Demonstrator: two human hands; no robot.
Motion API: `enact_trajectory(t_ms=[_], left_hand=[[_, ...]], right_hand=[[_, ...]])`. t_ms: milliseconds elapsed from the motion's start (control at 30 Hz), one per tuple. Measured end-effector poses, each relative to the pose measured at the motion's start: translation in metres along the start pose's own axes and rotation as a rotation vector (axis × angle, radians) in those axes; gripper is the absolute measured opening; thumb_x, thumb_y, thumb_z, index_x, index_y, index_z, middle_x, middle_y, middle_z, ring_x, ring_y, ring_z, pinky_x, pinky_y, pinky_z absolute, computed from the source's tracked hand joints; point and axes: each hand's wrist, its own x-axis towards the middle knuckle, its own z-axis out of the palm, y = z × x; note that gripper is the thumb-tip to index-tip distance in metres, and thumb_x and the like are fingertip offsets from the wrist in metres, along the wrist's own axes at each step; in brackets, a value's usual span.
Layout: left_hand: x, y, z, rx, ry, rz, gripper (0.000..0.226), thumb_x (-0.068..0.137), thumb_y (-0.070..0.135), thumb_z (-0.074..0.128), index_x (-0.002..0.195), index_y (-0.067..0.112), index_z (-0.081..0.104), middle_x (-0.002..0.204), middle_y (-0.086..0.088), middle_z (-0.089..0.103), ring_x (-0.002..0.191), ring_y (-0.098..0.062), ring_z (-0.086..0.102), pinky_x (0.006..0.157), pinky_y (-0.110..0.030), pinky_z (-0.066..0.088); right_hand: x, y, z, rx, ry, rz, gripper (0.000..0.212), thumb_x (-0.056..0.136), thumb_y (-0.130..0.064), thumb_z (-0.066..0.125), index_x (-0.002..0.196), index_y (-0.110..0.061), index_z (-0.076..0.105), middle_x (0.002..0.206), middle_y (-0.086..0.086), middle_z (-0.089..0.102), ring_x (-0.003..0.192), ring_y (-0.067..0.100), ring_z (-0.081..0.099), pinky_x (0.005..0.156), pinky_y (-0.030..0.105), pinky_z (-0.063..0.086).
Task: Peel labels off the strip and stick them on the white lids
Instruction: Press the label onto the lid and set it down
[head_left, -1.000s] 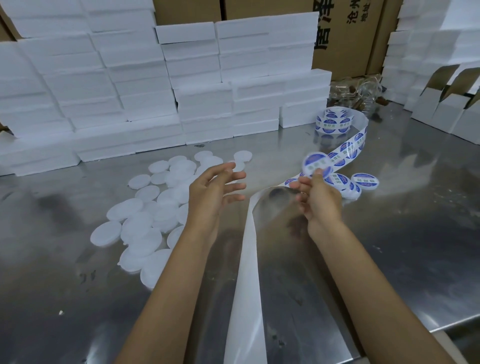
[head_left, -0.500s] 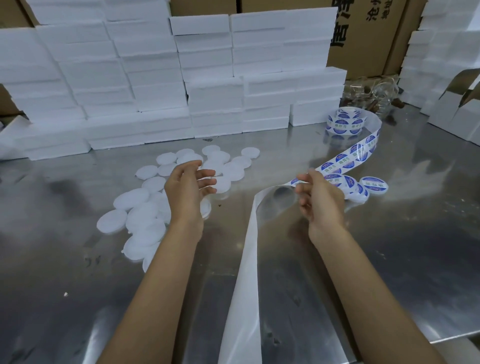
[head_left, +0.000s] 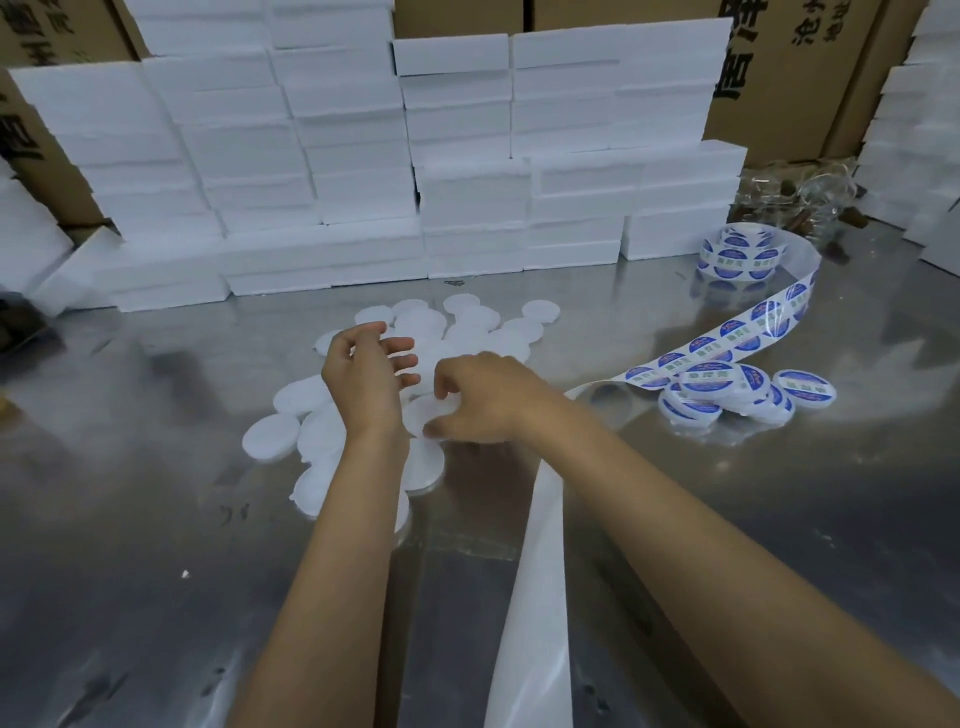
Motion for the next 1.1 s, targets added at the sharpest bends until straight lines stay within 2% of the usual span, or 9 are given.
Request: enact_trajectory(t_ms=[200,367,500,600,767,867,933,1033,1100], left_hand=[[0.000,0.002,-0.001,0.010,-0.041,-0.026,0.020,0.097,0.012,0.047,0.108,0.011,0.063,0.080,-0.005,0.071,0.063,-0.016,0.064,0.048,-0.021,0.052],[-0.004,0.003,0.002,0.076,-0.087,0.007,0.016,0.096,0.014,0.050,0.104,0.016,0.063,0.094,-0.002,0.070,0.091,-0.019,0.063,0.071,-0.026,0.053],[-0.019,0.003,0.012,-0.001,-0.444,-0.105,0.034,0.097,0.020,0.055,0.131,0.010,0.056,0.114,-0.009,0.068,0.097,-0.024,0.068,0.079,-0.032,0.057],[-0.031,0.003,0.017,-0.025,-0.690,-0.167,0.037,0.102,0.004,0.043,0.134,0.015,0.057,0.125,-0.016,0.065,0.099,-0.034,0.073,0.085,-0.039,0.061],[-0.024,0.001,0.012,0.123,-0.594,-0.138,0.046,0.101,-0.007,0.034,0.136,0.019,0.051,0.127,-0.019,0.061,0.100,-0.038,0.071,0.084,-0.044,0.062],[-0.024,-0.003,0.012,0.249,-0.592,-0.133,0.039,0.101,-0.001,0.041,0.131,0.021,0.053,0.125,-0.018,0.062,0.100,-0.037,0.071,0.083,-0.044,0.062],[-0.029,-0.008,0.015,0.305,-0.619,-0.117,0.031,0.098,0.003,0.053,0.123,0.019,0.060,0.119,-0.014,0.064,0.095,-0.033,0.073,0.078,-0.039,0.063],[-0.037,-0.017,0.020,0.377,-0.662,-0.111,0.028,0.094,0.005,0.062,0.119,0.016,0.062,0.095,-0.005,0.065,0.080,-0.025,0.073,0.068,-0.030,0.063],[-0.040,-0.023,0.022,0.415,-0.694,-0.128,0.030,0.093,0.003,0.061,0.119,0.017,0.062,0.097,-0.009,0.066,0.081,-0.024,0.072,0.069,-0.029,0.063]], right_hand=[[0.005,-0.003,0.010,0.023,0.045,-0.016,0.033,0.079,-0.045,0.071,0.100,-0.024,0.057,0.107,-0.002,0.064,0.095,0.020,0.056,0.074,0.033,0.044],[-0.009,0.009,-0.011,0.243,0.244,0.061,0.034,0.074,-0.050,0.073,0.097,-0.029,0.059,0.106,-0.012,0.066,0.097,0.014,0.060,0.085,0.035,0.050],[-0.026,0.023,-0.021,0.424,0.488,0.070,0.034,0.074,-0.046,0.076,0.098,-0.032,0.057,0.106,-0.018,0.064,0.095,0.003,0.058,0.079,0.026,0.045],[-0.039,0.029,-0.024,0.435,0.507,0.029,0.035,0.075,-0.045,0.074,0.102,-0.033,0.056,0.106,-0.019,0.062,0.095,-0.003,0.056,0.076,0.018,0.042],[-0.065,0.066,-0.032,0.378,0.761,0.197,0.022,0.085,-0.040,0.066,0.099,-0.025,0.058,0.089,-0.008,0.063,0.080,0.013,0.061,0.076,0.035,0.050],[-0.073,0.080,-0.014,0.248,0.588,0.485,0.036,0.082,-0.060,0.056,0.104,-0.032,0.053,0.073,-0.011,0.062,0.085,0.021,0.059,0.074,0.034,0.042],[-0.072,0.081,-0.002,0.348,0.469,0.562,0.044,0.079,-0.064,0.058,0.109,-0.032,0.054,0.076,-0.011,0.064,0.085,0.017,0.059,0.076,0.033,0.044],[-0.070,0.080,0.005,0.623,0.361,0.522,0.035,0.080,-0.045,0.065,0.111,-0.032,0.056,0.073,-0.004,0.072,0.067,0.013,0.069,0.073,0.032,0.053],[-0.072,0.079,0.005,0.738,0.319,0.487,0.031,0.083,-0.028,0.065,0.112,-0.031,0.057,0.068,-0.003,0.073,0.062,0.009,0.069,0.060,0.027,0.050]])
